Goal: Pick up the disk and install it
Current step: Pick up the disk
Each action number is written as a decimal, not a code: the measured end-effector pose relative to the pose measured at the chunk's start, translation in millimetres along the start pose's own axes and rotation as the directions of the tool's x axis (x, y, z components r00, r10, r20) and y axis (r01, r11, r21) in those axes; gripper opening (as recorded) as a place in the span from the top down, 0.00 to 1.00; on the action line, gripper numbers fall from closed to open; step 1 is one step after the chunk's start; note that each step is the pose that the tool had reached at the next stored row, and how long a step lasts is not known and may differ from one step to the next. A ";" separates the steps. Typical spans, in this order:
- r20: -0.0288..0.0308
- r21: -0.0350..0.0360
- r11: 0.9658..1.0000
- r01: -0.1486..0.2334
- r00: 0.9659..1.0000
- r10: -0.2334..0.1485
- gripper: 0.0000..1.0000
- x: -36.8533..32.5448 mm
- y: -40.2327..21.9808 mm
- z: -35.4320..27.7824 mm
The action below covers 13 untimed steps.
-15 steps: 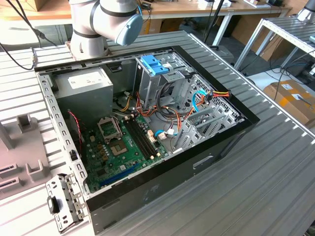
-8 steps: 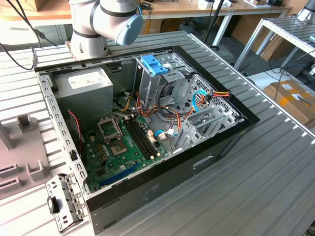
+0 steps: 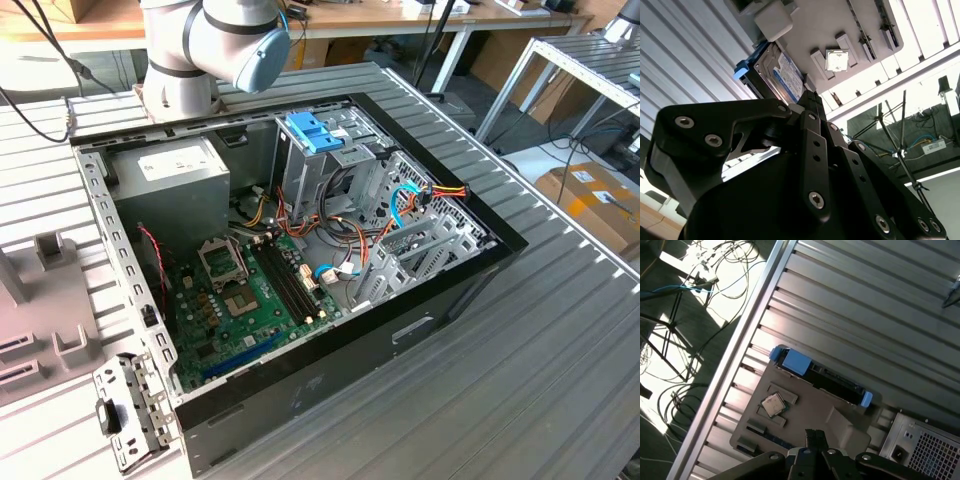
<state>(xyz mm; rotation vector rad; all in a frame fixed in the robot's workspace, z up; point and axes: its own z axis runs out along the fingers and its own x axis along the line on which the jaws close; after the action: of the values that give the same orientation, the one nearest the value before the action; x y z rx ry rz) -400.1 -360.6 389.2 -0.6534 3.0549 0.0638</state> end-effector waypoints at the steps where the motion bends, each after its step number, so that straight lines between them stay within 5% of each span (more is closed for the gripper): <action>1: 0.000 0.000 1.000 0.003 1.000 -0.003 0.89 0.0 0.0 0.0; 13: -0.002 -0.001 0.999 0.046 0.999 -0.046 0.89 0.0 0.0 0.0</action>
<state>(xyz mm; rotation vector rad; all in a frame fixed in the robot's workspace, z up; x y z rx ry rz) -400.1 -360.6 389.2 -0.7240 3.0399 0.0645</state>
